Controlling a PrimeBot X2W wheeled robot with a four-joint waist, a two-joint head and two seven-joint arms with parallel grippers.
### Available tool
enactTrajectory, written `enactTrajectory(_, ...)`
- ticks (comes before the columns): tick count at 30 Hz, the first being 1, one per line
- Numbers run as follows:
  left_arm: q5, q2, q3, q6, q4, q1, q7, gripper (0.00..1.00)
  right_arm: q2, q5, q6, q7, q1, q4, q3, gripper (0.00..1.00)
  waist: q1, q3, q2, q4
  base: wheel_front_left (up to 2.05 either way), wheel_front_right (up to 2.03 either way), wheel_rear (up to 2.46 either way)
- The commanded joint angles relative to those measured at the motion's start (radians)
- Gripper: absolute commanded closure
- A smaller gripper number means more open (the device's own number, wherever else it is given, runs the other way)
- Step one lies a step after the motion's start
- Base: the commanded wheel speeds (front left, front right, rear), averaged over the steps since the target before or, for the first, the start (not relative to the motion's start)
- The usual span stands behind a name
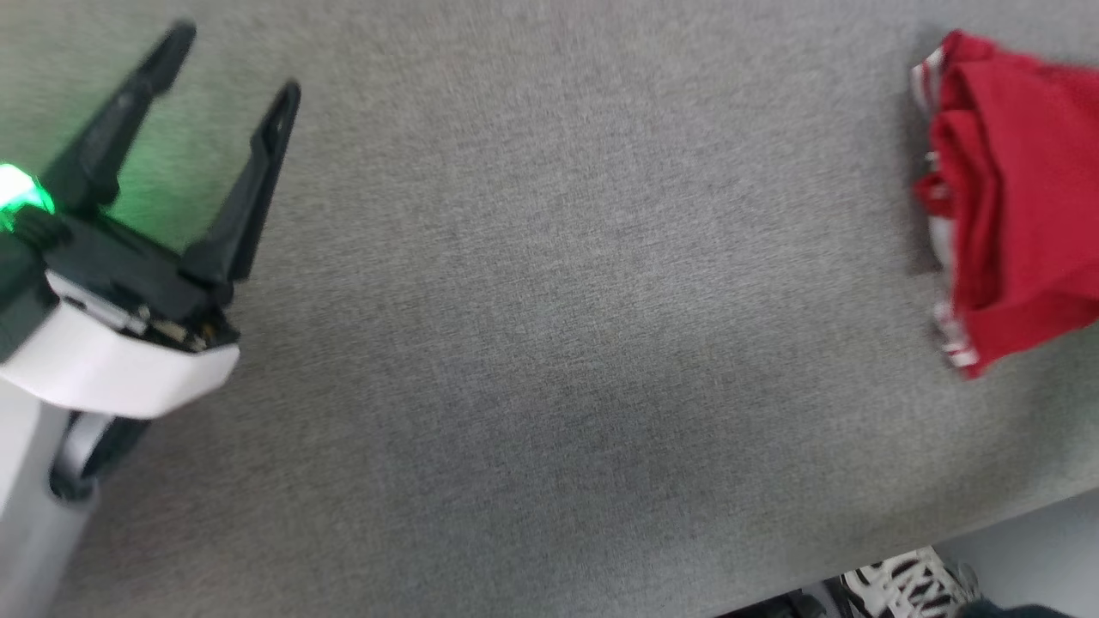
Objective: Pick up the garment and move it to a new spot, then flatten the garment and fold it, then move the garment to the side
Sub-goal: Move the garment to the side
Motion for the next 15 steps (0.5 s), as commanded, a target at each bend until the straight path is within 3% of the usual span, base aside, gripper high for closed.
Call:
enactTrajectory(1,-0.009,0.014,-0.010,0.003,-0.007,-0.037,-0.005,0.00,0.008,-0.032,-0.003,-0.036,-0.048,0.014,-0.028,1.00,0.0000,0.060,0.0000,-0.022,0.00,0.00,0.00)
enactTrajectory(10,-0.041,0.069,-0.028,0.003,-0.028,-0.203,-0.003,0.00,0.052,-0.219,-0.003,-0.159,-0.302,0.184,-0.216,1.00,0.0000,0.154,0.0000,-0.014,0.00,0.00,0.00)
enactTrajectory(15,-0.046,0.079,-0.028,0.003,-0.024,-0.228,-0.003,0.00,0.071,-0.285,-0.003,-0.196,-0.380,0.263,-0.245,1.00,0.0000,0.162,0.0000,-0.003,0.00,0.00,0.00)
